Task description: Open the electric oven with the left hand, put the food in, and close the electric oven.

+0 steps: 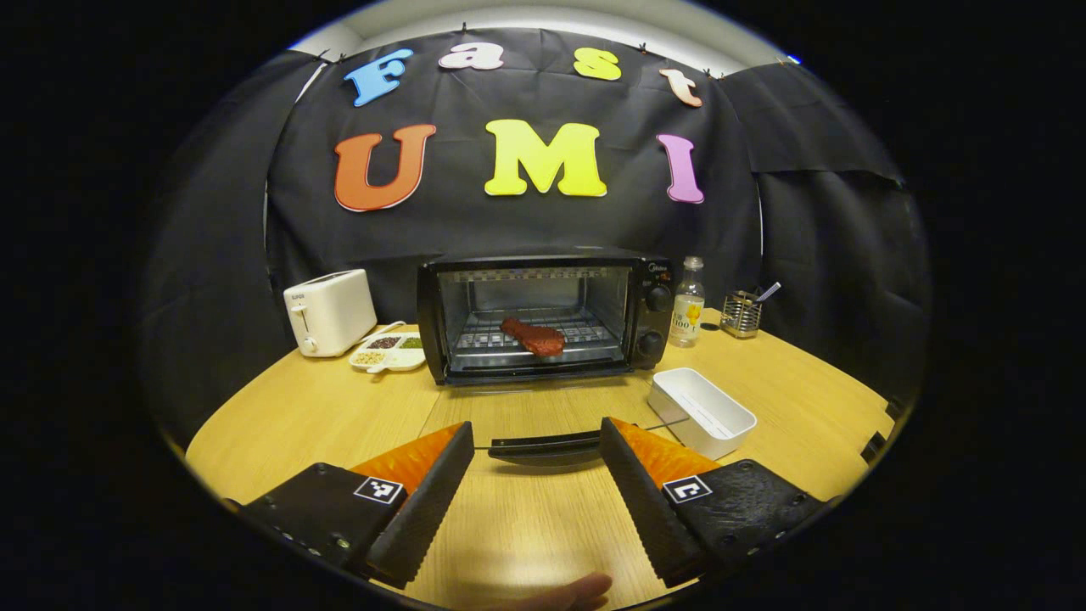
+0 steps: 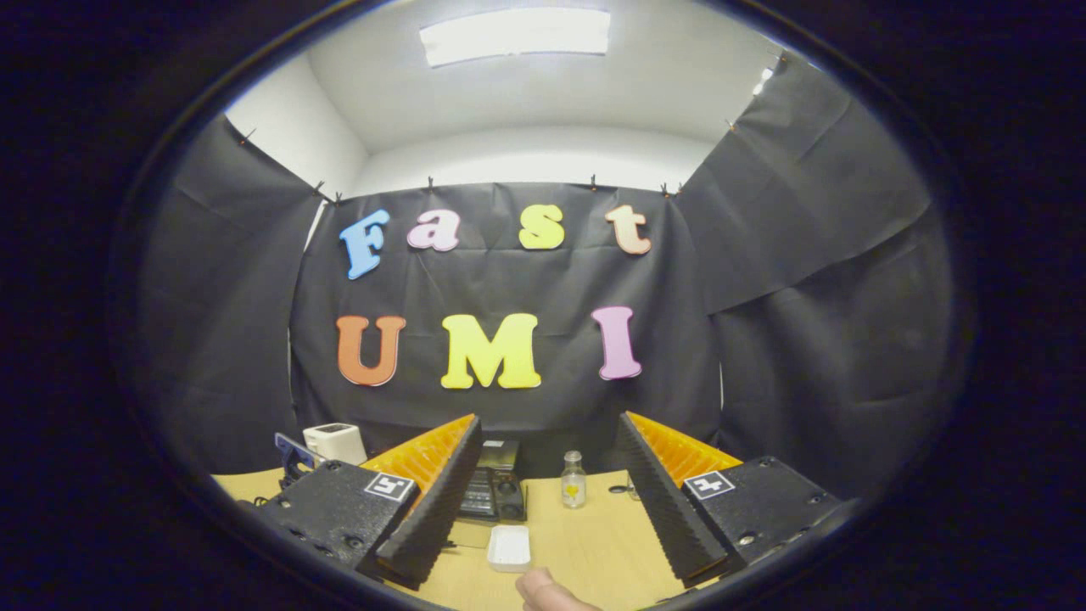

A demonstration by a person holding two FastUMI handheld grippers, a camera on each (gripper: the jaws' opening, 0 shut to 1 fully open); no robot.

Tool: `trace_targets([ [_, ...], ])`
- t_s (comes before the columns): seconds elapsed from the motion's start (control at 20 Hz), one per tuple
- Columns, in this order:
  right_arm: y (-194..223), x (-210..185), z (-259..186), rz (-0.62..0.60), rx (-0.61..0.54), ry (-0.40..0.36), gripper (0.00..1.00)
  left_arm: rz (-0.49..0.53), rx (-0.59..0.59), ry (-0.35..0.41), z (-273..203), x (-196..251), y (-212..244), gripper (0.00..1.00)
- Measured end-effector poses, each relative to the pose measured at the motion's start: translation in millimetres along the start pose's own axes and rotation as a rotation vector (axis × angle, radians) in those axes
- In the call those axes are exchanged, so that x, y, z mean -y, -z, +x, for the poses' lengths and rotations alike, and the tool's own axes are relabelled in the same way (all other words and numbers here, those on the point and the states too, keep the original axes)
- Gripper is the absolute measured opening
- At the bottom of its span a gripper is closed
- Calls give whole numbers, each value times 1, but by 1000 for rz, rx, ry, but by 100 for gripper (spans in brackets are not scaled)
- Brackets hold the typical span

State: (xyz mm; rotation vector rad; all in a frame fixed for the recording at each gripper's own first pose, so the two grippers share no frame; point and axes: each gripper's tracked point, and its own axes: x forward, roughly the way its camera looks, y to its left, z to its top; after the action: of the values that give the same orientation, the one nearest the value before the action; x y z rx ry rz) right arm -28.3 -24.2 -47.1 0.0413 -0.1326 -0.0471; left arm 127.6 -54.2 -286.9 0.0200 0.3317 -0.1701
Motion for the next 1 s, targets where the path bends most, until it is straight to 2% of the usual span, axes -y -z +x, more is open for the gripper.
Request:
trace_targets([
  [0.15, -12, 15, -10, -39, 42, 40, 95, -19, -58, 12, 16, 10, 20, 96],
  [0.2, -12, 21, -9, -49, 53, 61, 100, -27, -75, 16, 21, 12, 26, 96],
  [0.25, -13, 24, -10, -53, 59, 73, 100, -32, -93, 16, 30, 25, 36, 96],
  [0.3, -12, 25, -12, -54, 60, 75, 96, -30, -101, 13, 34, 25, 39, 96],
  [0.35, -11, 25, -14, -53, 54, 72, 96, -31, -105, 13, 38, 26, 42, 96],
  [0.4, -7, 27, -12, -50, 44, 70, 100, -32, -112, 19, 42, 30, 44, 96],
  [0.45, -4, 28, -11, -46, 34, 68, 96, -31, -118, 25, 44, 32, 47, 96],
  [0.5, -1, 30, -9, -41, 26, 69, 100, -23, -125, 27, 48, 34, 49, 96],
  [0.7, 3, 43, -6, -44, 20, 107, 100, 36, -185, -2, 57, 30, 65, 95],
  [1.0, 9, 35, -6, -27, 4, 72, 100, 21, -176, -25, 58, 30, 63, 96],
])
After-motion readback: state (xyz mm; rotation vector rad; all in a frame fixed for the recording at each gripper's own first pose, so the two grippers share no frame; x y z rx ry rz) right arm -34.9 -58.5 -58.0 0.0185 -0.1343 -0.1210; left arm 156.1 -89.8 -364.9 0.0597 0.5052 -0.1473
